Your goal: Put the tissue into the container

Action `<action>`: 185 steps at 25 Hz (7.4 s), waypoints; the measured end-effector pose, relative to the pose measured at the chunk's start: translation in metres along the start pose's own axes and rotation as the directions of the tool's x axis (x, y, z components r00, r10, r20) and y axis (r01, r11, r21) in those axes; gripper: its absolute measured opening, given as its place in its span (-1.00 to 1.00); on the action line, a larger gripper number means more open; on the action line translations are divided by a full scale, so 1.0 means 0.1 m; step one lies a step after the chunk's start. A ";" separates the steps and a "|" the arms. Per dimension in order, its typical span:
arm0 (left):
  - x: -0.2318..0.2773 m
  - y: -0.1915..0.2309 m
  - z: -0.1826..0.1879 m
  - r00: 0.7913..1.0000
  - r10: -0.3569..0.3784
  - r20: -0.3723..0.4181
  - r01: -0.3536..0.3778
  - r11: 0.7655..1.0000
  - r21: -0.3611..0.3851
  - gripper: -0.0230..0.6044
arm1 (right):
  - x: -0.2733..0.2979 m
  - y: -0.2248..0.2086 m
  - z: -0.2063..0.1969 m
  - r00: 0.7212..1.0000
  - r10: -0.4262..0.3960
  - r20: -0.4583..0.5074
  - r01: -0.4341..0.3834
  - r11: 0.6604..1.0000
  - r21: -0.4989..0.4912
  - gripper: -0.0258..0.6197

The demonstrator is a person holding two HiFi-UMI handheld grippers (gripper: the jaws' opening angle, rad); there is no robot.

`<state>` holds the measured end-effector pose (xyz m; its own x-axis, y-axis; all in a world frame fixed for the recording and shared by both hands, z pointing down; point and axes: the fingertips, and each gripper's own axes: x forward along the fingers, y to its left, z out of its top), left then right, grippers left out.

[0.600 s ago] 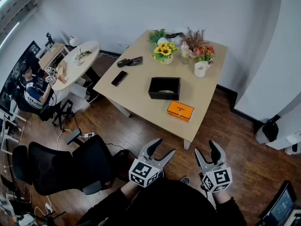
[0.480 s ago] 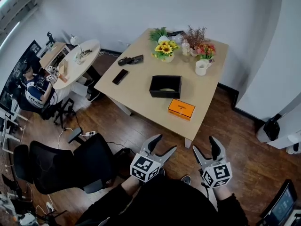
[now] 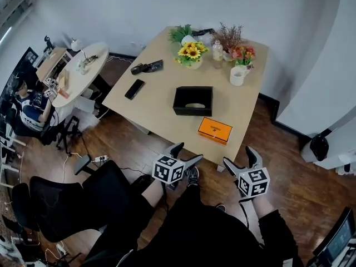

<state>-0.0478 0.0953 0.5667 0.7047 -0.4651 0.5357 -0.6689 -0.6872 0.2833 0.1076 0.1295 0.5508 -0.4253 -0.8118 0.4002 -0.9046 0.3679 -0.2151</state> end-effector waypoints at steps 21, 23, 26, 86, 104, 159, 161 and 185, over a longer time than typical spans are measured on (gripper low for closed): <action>1.22 0.87 0.08 0.898 -0.388 -0.205 0.360 0.919 -0.164 0.02 | 1.06 -0.48 -0.53 0.922 0.005 -0.387 0.129 0.939 0.319 0.05; 1.23 0.87 0.07 0.892 -0.400 -0.210 0.367 0.912 -0.182 -0.03 | 1.06 -0.49 -0.57 0.922 0.019 -0.387 0.119 0.936 0.330 0.02; 1.25 0.84 0.03 0.886 -0.403 -0.228 0.370 0.912 -0.176 -0.07 | 1.09 -0.53 -0.59 0.929 0.036 -0.367 0.104 0.929 0.354 -0.10; -0.09 0.52 1.47 1.000 -0.004 -0.005 0.004 0.999 -0.048 -0.56 | 0.99 -0.02 1.41 0.859 0.482 -0.170 -0.468 0.876 0.116 -0.77; 0.10 1.29 1.78 0.998 -0.030 0.057 0.034 0.996 -0.081 -0.56 | 1.74 -0.05 1.68 0.911 0.390 -0.132 -0.376 0.919 0.120 -0.78; 1.34 2.34 0.94 0.868 -0.104 -0.486 0.040 0.989 -0.140 -0.56 | 2.98 -0.58 0.55 0.728 0.125 -0.674 -0.035 0.989 0.145 -0.78; 1.33 2.34 0.92 0.855 -0.078 -0.513 0.031 0.994 -0.100 -0.56 | 2.98 -0.58 0.53 0.707 0.116 -0.698 -0.033 0.991 0.132 -0.78; 1.29 2.06 1.54 0.975 -0.081 -0.206 0.096 0.993 0.062 -0.39 | 2.87 -0.62 1.10 0.864 0.017 -0.504 -0.044 0.998 -0.041 -0.81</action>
<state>-0.0587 -0.1922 0.5716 0.6930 -0.2830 0.6630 -0.5822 -0.7620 0.2833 0.0445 -0.1765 0.5807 -0.3968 -0.4664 0.7906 -0.8854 0.4216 -0.1957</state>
